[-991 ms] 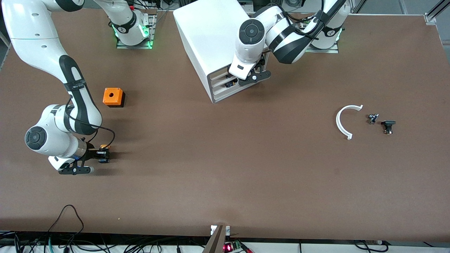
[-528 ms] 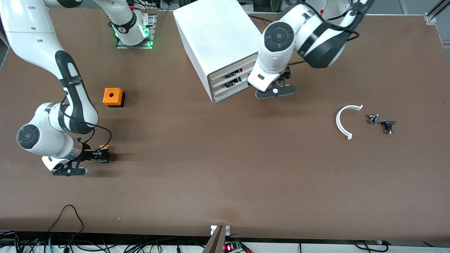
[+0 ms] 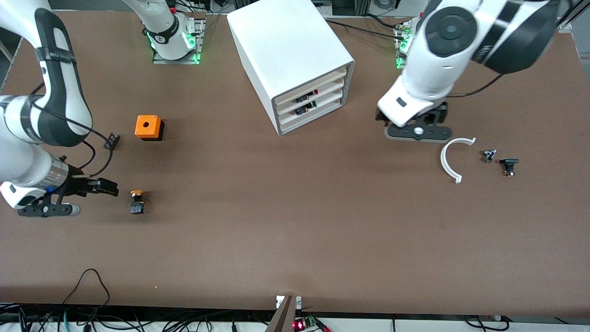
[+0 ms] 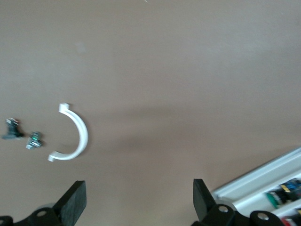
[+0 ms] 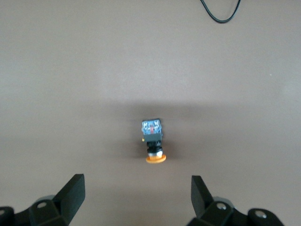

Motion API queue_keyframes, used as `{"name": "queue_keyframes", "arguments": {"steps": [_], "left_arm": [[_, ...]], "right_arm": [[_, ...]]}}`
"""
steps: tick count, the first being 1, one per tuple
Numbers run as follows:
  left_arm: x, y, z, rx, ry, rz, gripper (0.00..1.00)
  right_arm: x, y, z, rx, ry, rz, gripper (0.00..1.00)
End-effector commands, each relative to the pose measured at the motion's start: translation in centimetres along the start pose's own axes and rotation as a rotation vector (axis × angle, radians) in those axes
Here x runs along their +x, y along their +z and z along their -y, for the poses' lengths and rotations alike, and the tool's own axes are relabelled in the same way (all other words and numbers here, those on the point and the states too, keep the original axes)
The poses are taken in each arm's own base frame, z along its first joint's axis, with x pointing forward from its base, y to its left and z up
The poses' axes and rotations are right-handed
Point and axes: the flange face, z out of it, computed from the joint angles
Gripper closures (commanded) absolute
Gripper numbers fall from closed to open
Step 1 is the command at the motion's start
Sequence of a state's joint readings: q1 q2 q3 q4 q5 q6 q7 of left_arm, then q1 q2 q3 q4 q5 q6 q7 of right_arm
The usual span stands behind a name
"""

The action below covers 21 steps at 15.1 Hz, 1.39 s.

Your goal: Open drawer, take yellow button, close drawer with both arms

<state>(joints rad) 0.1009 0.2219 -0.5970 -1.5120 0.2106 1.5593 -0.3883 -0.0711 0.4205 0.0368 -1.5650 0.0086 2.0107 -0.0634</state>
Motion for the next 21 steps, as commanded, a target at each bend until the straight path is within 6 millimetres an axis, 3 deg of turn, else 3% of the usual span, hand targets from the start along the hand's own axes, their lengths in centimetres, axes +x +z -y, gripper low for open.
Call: {"name": "queue_keyframes", "arguments": {"steps": [1, 3, 6, 10, 14, 17, 21], "left_arm": [[-1.0, -2.0, 6.5, -0.058, 0.070, -0.020, 0.00], [-1.5, -1.8, 11.6, -0.115, 0.118, -0.055, 0.00], [-2.7, -0.6, 16.7, -0.107, 0.155, -0.114, 0.00], [-3.6, -0.9, 18.3, -0.107, 0.134, -0.114, 0.00], [-3.3, -0.6, 19.1, -0.111, 0.100, -0.106, 0.00], [-3.4, -0.8, 18.8, -0.115, 0.024, -0.100, 0.00], [-4.1, -1.8, 18.0, -0.113, 0.038, -0.056, 0.00]], "right_arm": [[-2.3, -4.9, 0.4, -0.013, 0.010, 0.014, 0.00], [-3.5, -7.8, 0.6, -0.015, 0.011, 0.018, 0.00], [-5.7, -11.8, 1.1, -0.017, 0.014, 0.037, 0.00], [-9.4, -17.9, 1.8, -0.022, 0.011, 0.042, 0.00], [-12.7, -22.1, 3.1, -0.028, 0.057, 0.040, 0.00], [-14.4, -22.8, 4.0, -0.034, 0.068, 0.003, 0.00], [-16.6, -21.7, 4.2, -0.039, 0.068, -0.052, 0.00]]}}
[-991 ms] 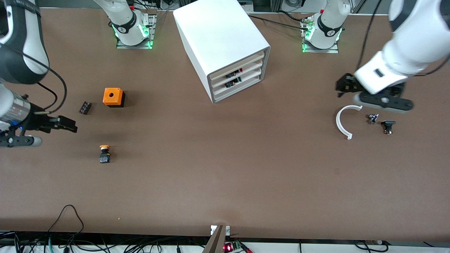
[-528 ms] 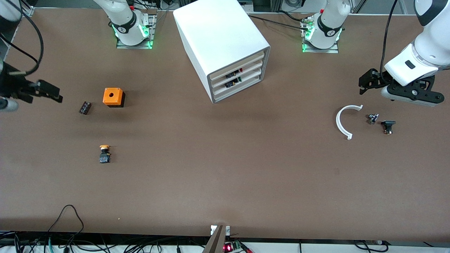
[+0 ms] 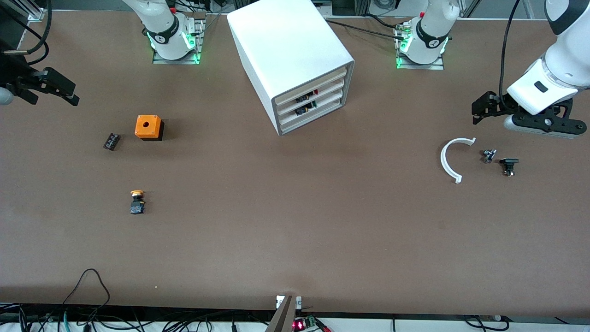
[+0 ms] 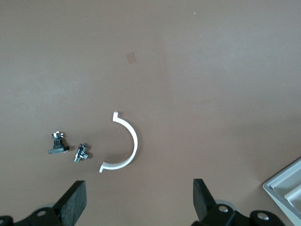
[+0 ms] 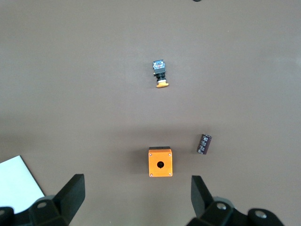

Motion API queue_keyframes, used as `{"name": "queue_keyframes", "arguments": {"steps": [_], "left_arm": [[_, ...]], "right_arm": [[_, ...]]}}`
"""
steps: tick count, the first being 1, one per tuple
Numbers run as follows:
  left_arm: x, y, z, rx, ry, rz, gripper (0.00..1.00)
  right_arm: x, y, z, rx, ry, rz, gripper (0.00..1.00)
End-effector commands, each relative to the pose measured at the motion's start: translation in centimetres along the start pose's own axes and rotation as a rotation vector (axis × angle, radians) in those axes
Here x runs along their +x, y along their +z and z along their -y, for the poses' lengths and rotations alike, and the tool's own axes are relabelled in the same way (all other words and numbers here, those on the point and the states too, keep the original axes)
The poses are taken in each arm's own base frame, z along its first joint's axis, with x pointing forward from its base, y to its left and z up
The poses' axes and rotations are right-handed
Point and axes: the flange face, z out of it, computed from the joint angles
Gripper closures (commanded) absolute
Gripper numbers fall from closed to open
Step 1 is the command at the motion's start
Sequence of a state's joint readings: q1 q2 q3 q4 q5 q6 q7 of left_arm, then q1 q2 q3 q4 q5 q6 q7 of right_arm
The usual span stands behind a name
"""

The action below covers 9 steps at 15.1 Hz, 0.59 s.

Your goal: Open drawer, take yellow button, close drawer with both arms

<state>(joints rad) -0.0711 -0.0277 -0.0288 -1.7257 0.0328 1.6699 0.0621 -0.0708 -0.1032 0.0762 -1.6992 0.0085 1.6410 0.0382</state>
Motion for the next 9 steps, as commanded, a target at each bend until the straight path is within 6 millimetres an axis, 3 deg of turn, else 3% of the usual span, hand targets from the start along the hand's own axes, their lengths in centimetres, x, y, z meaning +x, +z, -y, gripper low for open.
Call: {"name": "queue_keyframes", "arguments": {"steps": [1, 6, 9], "left_arm": [[-0.8, -1.2, -0.8, -0.017, -0.012, 0.011, 0.00], [-0.8, -1.3, -1.0, -0.012, 0.000, 0.014, 0.00], [-0.7, -1.3, -1.6, -0.012, 0.008, 0.014, 0.00]], "right_arm": [[-2.8, 0.9, 0.1, -0.020, 0.011, -0.041, 0.00], [-0.4, 0.6, -0.1, -0.014, 0.000, -0.038, 0.00], [-0.6, 0.0, 0.1, -0.013, 0.000, -0.018, 0.00]]}}
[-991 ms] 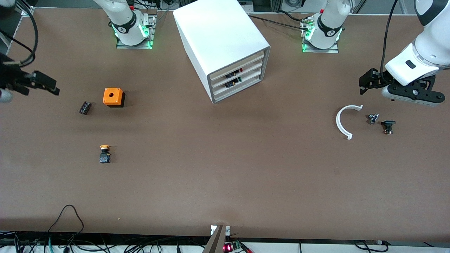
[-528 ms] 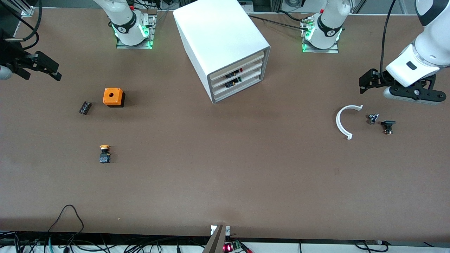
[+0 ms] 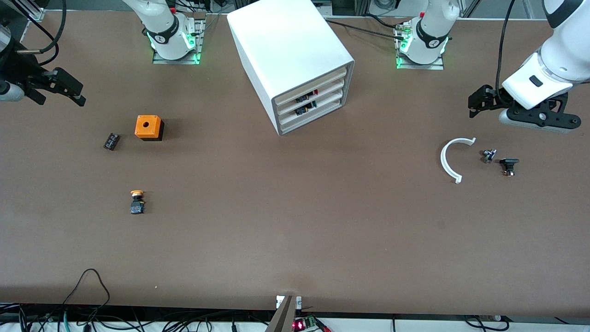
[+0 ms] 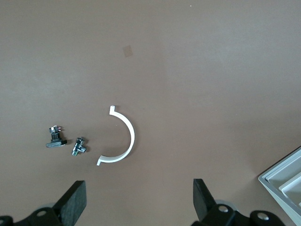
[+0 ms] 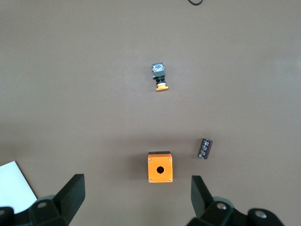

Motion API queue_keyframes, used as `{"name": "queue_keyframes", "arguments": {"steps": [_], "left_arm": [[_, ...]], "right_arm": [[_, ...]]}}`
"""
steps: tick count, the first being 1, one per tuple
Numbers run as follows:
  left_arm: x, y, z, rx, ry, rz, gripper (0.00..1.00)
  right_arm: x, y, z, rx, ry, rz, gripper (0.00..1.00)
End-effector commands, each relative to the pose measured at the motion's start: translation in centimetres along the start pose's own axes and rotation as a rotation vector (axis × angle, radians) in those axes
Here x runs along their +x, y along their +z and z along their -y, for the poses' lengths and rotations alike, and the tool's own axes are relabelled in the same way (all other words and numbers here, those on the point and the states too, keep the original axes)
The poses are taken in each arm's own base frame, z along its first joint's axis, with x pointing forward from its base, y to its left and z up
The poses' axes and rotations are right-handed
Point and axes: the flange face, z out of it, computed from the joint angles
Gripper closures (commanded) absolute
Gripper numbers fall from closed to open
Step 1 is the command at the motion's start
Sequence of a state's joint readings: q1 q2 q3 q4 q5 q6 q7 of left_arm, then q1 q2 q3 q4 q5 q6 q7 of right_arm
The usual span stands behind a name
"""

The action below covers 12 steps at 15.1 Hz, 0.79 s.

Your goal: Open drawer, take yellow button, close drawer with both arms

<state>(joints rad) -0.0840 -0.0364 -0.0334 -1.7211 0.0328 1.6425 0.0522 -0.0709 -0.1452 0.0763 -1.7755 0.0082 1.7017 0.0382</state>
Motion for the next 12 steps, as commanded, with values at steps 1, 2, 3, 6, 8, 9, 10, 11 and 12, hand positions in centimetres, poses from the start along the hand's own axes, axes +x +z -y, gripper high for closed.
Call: {"name": "queue_keyframes", "arguments": {"steps": [1, 2, 3, 6, 8, 9, 10, 11, 12], "left_arm": [[-0.36, -0.90, -0.60, -0.013, 0.002, 0.000, 0.00], [-0.37, -0.90, -0.60, -0.013, 0.005, 0.000, 0.00], [-0.33, -0.82, -0.52, -0.014, 0.004, 0.001, 0.00], [-0.36, -0.90, -0.68, -0.013, -0.004, 0.000, 0.00], [-0.30, -1.24, -0.67, -0.013, -0.004, -0.006, 0.00], [-0.32, -1.16, -0.69, -0.015, -0.006, -0.003, 0.00], [-0.31, -1.23, -0.69, -0.015, -0.006, -0.005, 0.00], [-0.32, -1.23, -0.60, -0.015, -0.007, -0.005, 0.00], [-0.31, -1.23, -0.67, -0.013, -0.006, -0.005, 0.00]], "right_arm": [[0.37, -1.27, 0.10, -0.010, -0.013, 0.005, 0.00], [0.37, -1.52, 0.11, -0.009, -0.008, 0.014, 0.00], [0.43, -1.55, 0.35, -0.009, -0.007, 0.016, 0.00], [0.65, -1.66, 0.27, -0.008, -0.019, 0.013, 0.00], [0.71, -1.48, 0.28, -0.006, -0.005, 0.017, 0.00], [0.74, -1.56, 0.27, -0.008, -0.003, 0.014, 0.00], [0.83, -1.47, 0.26, -0.008, -0.003, 0.016, 0.00], [0.92, -1.45, 0.26, -0.007, -0.005, 0.016, 0.00], [1.01, -1.86, 0.28, -0.005, -0.006, 0.008, 0.00]]}}
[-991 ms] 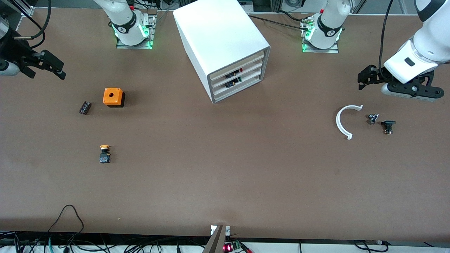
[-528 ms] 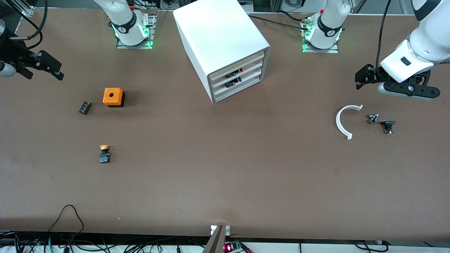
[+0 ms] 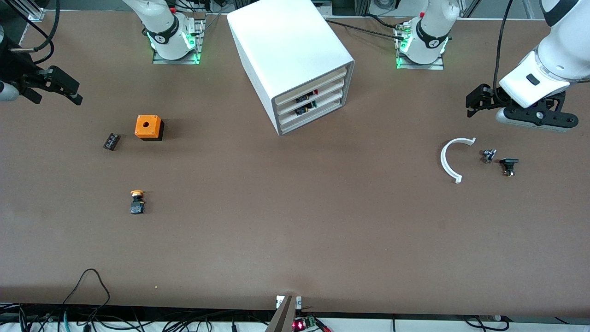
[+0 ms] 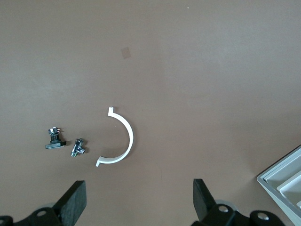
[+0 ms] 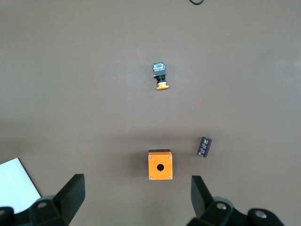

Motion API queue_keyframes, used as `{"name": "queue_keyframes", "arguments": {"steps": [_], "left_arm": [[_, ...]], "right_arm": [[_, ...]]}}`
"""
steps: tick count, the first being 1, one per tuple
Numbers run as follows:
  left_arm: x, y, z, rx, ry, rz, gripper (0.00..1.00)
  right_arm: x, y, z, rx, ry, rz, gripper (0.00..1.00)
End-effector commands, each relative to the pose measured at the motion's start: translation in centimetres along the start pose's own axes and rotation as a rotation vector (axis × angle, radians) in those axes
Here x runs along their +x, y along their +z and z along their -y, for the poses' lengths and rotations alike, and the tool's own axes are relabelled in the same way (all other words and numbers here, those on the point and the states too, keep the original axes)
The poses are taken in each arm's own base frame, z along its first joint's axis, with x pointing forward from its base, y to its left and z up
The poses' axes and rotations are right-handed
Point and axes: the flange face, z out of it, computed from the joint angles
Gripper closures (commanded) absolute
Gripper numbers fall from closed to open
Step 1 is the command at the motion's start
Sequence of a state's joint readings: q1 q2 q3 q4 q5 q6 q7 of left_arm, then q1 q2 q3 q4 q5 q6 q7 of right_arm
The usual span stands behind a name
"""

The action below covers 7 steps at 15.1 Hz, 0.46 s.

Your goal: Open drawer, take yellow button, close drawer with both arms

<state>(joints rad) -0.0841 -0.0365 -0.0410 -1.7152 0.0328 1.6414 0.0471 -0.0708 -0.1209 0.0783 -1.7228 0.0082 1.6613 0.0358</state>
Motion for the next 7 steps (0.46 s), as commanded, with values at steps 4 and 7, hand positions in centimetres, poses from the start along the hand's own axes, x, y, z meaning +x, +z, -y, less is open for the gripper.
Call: {"name": "queue_keyframes", "arguments": {"steps": [4, 7], "left_arm": [[-0.35, -0.94, -0.25, -0.014, -0.008, 0.000, 0.00], [-0.35, -0.94, -0.25, -0.014, -0.008, 0.000, 0.00]], "right_arm": [[0.65, -1.02, 0.15, -0.008, -0.002, -0.004, 0.00], [0.64, -0.95, 0.15, -0.008, 0.000, -0.002, 0.00]]}}
